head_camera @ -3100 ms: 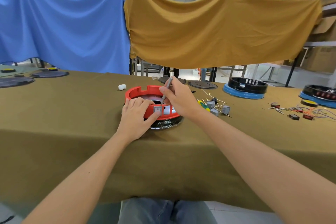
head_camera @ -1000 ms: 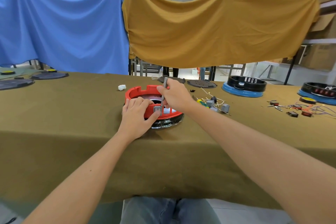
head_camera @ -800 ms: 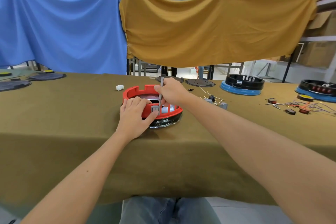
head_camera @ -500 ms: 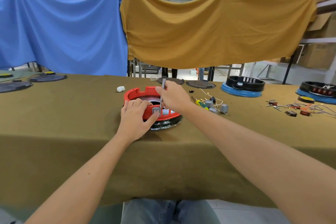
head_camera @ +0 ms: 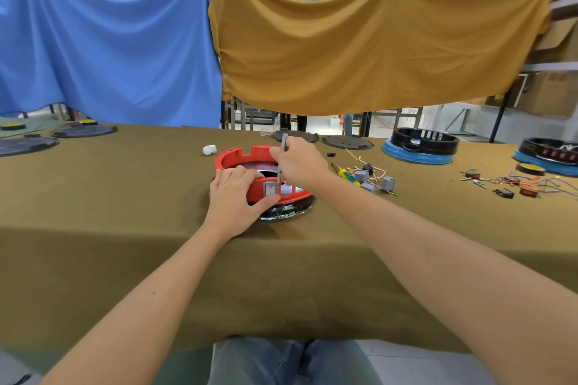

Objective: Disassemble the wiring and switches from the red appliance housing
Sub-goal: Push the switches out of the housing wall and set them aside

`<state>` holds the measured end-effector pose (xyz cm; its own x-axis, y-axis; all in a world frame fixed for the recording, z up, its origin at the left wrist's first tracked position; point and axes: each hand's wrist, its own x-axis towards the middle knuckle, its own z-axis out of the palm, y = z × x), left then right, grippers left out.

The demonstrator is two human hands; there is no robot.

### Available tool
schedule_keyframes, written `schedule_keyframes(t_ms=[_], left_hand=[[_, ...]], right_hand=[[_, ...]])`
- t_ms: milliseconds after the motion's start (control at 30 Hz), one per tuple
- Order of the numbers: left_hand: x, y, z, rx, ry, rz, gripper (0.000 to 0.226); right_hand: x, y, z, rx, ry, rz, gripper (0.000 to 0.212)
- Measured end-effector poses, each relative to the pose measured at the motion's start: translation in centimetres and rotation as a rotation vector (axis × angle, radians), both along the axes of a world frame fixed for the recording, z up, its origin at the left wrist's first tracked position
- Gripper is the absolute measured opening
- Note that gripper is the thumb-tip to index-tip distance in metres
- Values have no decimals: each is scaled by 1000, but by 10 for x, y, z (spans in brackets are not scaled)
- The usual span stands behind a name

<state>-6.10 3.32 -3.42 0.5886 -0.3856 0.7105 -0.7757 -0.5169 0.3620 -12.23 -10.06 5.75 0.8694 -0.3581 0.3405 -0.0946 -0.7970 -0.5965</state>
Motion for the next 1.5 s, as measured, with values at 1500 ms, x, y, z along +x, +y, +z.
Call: schedule_keyframes(t_ms=[1500], left_hand=[[1, 0, 1, -30, -21, 2, 39]], right_hand=[[-4, 3, -2, 54, -142, 277, 26]])
